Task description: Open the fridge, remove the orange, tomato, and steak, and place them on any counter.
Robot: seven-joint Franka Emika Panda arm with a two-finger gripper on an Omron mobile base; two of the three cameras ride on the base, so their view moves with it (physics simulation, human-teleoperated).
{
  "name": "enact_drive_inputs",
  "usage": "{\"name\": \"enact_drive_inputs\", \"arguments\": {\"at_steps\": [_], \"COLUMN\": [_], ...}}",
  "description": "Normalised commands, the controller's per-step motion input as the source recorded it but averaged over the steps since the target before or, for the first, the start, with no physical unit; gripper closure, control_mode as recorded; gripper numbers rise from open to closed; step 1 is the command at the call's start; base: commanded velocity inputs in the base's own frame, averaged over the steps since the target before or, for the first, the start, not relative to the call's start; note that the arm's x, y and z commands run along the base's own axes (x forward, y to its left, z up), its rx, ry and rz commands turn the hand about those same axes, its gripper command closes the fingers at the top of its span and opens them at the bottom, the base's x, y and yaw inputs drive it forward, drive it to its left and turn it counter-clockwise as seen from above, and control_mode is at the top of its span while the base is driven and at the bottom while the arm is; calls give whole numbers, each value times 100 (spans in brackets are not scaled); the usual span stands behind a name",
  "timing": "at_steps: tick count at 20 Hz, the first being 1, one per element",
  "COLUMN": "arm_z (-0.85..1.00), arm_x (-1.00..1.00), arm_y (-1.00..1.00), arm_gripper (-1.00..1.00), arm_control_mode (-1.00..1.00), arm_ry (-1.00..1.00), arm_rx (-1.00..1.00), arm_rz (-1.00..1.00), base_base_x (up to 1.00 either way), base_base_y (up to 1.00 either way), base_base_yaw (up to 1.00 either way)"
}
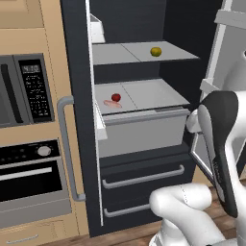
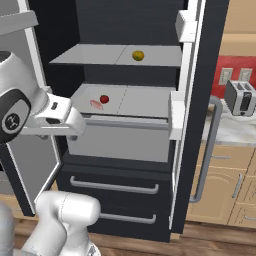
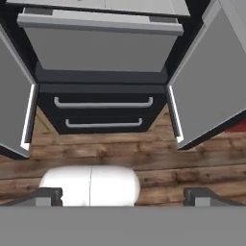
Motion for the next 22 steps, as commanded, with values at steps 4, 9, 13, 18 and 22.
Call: {"name": "enact_drive_inputs", "arguments": {"at_steps": [4,9,13,18,22], "arm_z": [-12,-5,0,-1,-5], "arm_x": [15,14,14,24,13], "arm_y": [-23,-5,0,0,0], "arm_gripper": [-100,-100,-100,-100,-100], "arm_control_mode": [-100,-100,-100,-100,-100], "arm_ry": [0,-5,-1,1,-9], "arm_rx": [3,0,0,0,0], "arm_rz": [13,10,0,-1,-4], "base_base_x": [0,0,0,0,0], "base_base_y": [0,0,0,0,0], "base_base_yaw": [0,0,0,0,0]}}
